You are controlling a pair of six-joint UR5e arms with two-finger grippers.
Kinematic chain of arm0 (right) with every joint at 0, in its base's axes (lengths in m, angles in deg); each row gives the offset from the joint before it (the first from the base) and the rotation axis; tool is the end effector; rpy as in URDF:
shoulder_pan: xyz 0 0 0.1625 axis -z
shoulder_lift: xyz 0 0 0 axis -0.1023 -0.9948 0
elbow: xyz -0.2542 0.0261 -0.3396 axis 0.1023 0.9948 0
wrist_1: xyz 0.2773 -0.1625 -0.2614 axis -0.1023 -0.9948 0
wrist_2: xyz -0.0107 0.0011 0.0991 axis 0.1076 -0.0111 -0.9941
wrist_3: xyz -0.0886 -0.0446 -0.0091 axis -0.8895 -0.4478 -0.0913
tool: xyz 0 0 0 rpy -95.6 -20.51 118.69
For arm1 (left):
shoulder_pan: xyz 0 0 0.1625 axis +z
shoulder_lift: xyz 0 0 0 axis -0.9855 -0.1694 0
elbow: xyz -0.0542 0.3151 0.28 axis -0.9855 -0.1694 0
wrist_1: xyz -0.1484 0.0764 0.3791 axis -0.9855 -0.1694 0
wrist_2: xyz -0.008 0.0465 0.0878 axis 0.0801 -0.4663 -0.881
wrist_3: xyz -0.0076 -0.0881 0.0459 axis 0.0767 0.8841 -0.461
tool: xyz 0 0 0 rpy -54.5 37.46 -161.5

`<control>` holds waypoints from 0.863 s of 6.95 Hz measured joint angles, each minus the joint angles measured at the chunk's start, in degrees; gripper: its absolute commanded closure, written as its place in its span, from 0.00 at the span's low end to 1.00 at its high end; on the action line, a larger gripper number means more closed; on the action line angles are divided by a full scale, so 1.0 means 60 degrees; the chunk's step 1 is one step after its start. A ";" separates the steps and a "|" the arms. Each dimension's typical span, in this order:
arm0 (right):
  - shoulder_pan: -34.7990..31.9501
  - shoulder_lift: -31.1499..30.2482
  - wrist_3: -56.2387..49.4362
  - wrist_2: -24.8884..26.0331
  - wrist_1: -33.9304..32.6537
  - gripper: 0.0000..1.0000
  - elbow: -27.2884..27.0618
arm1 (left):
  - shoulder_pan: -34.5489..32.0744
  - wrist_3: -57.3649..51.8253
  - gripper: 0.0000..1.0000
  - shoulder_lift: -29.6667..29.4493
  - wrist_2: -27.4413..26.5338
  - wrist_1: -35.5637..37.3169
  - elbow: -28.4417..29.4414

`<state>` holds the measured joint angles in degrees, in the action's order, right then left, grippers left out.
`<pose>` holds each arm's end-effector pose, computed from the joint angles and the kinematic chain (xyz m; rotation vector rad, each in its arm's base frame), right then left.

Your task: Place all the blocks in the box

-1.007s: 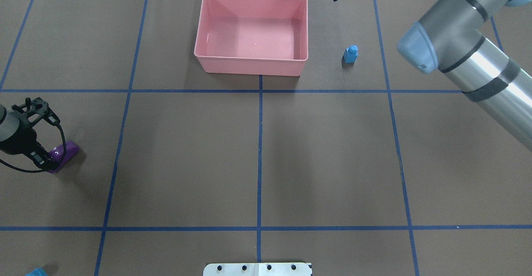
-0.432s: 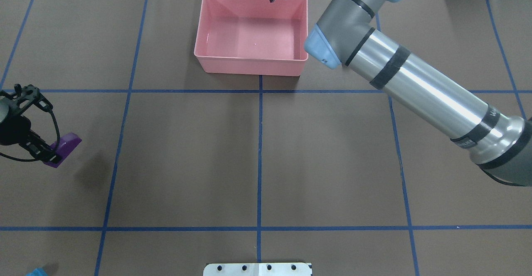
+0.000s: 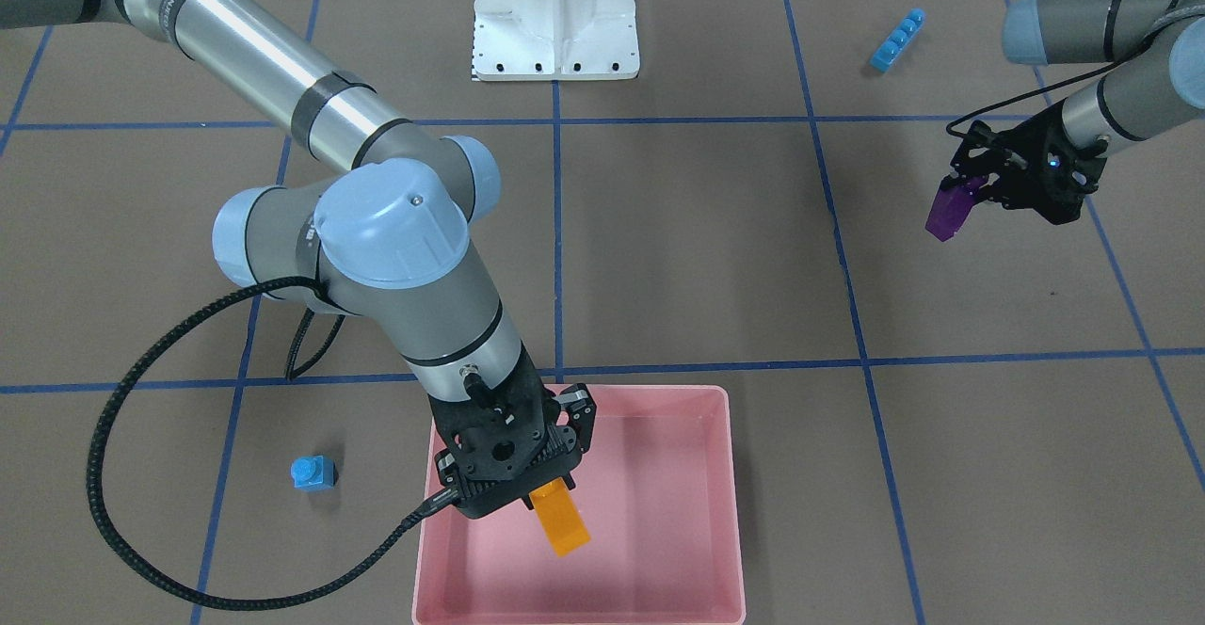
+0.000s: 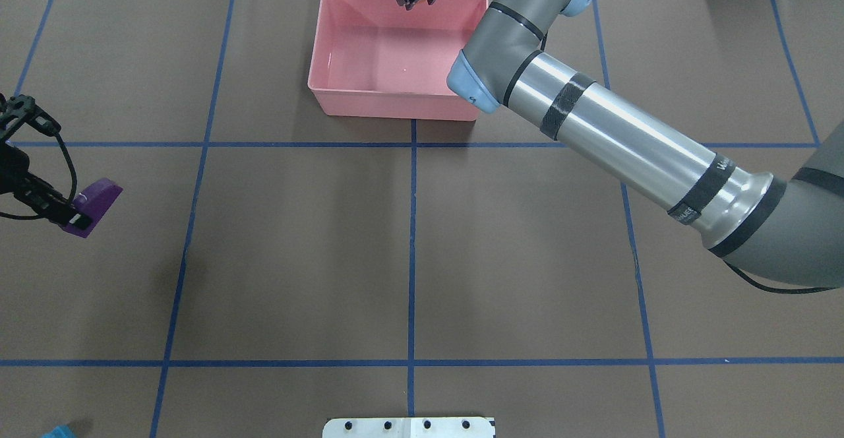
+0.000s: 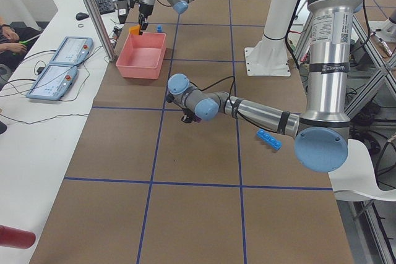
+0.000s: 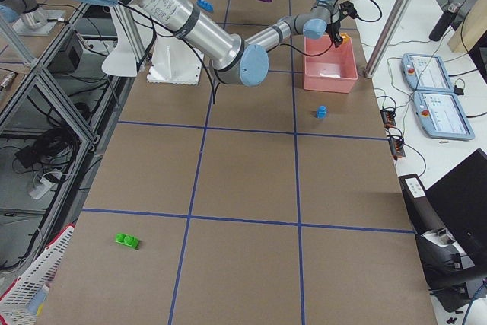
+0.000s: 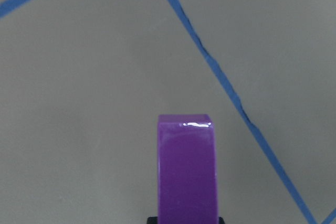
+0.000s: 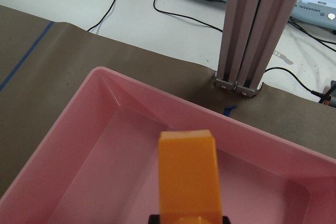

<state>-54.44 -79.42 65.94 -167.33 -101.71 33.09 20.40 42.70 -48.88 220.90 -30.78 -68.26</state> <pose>-0.4969 -0.7136 0.1373 0.5924 -0.9442 -0.1778 0.2052 -0.4584 0.5056 0.1696 1.0388 0.6209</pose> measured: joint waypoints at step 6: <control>-0.0449 0.0020 0.0423 -0.0975 -0.3341 0.02 -0.1284 | -0.0337 0.6370 1.00 -0.3500 0.0196 0.0018 0.0033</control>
<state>-57.13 -79.30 68.48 -173.18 -121.76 25.38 18.38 80.91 -69.88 222.07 -30.68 -68.06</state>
